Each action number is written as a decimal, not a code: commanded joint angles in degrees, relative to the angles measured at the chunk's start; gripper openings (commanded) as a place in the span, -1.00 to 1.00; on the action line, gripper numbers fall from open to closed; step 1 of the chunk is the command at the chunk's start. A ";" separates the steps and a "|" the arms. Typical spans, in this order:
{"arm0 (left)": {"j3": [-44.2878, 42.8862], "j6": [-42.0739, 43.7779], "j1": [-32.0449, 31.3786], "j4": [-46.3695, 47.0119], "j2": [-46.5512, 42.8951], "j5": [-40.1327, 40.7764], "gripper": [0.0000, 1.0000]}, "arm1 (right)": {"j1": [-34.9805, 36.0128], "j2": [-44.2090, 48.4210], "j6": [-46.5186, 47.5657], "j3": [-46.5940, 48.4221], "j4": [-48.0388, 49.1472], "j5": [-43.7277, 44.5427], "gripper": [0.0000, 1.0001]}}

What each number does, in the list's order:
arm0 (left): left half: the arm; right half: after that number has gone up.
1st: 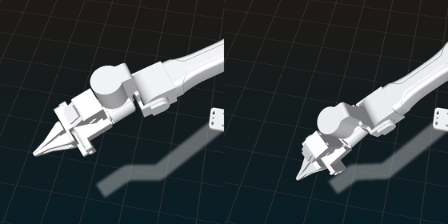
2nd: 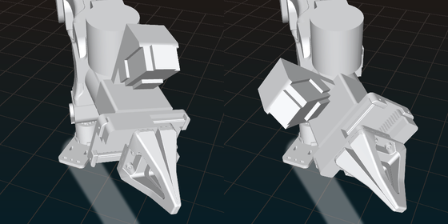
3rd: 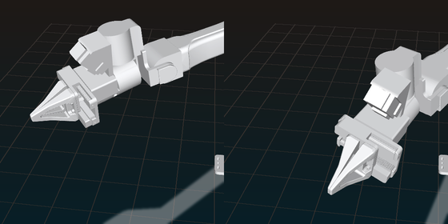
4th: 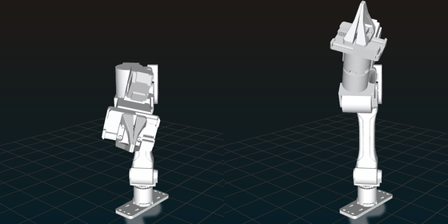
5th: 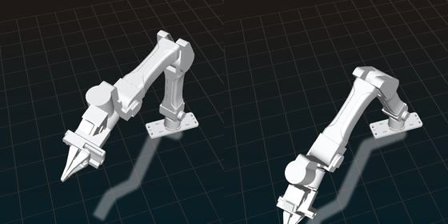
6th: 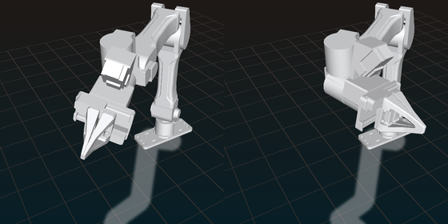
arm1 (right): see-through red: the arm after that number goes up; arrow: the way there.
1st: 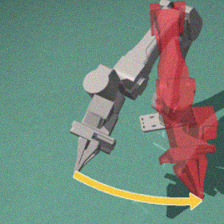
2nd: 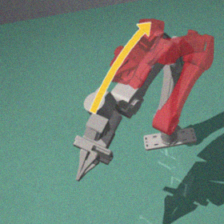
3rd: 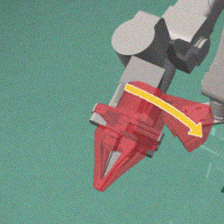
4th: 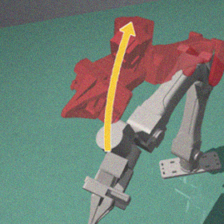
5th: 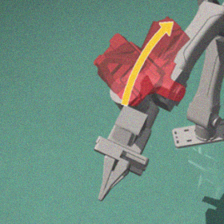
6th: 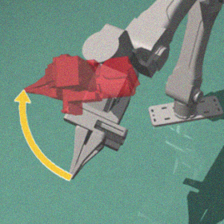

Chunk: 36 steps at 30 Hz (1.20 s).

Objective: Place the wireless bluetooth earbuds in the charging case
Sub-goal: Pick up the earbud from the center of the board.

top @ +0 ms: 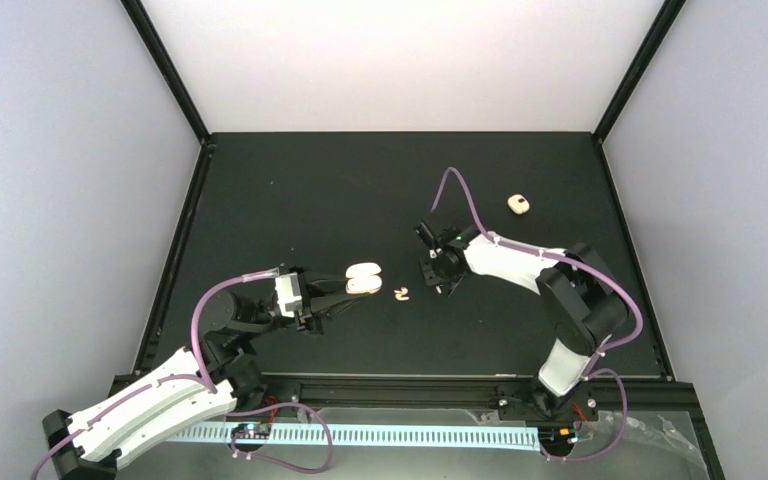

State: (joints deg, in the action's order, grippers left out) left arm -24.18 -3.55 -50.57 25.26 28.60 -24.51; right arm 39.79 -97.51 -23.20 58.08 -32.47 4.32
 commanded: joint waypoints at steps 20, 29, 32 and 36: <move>-2.27 0.56 0.33 -0.38 -0.47 -0.31 -0.97 | 0.46 -7.07 2.01 4.68 -3.61 4.26 -0.31; -2.27 0.48 0.37 -0.45 -0.43 -0.45 -0.97 | 1.43 -8.98 1.65 4.49 -4.10 5.88 -0.31; -2.27 0.48 0.38 -0.47 -0.56 -0.45 -0.97 | 1.66 -9.18 1.58 4.20 -4.03 5.83 -0.39; -2.27 0.39 0.38 -0.38 -0.46 -0.38 -0.97 | 1.86 -9.18 1.49 3.66 -3.70 5.33 -0.48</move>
State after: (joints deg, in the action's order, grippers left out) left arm -24.18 -3.55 -50.57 25.26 28.56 -24.49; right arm 41.30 -103.72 -21.54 63.51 -36.18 8.40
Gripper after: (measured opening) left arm 0.195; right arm 0.273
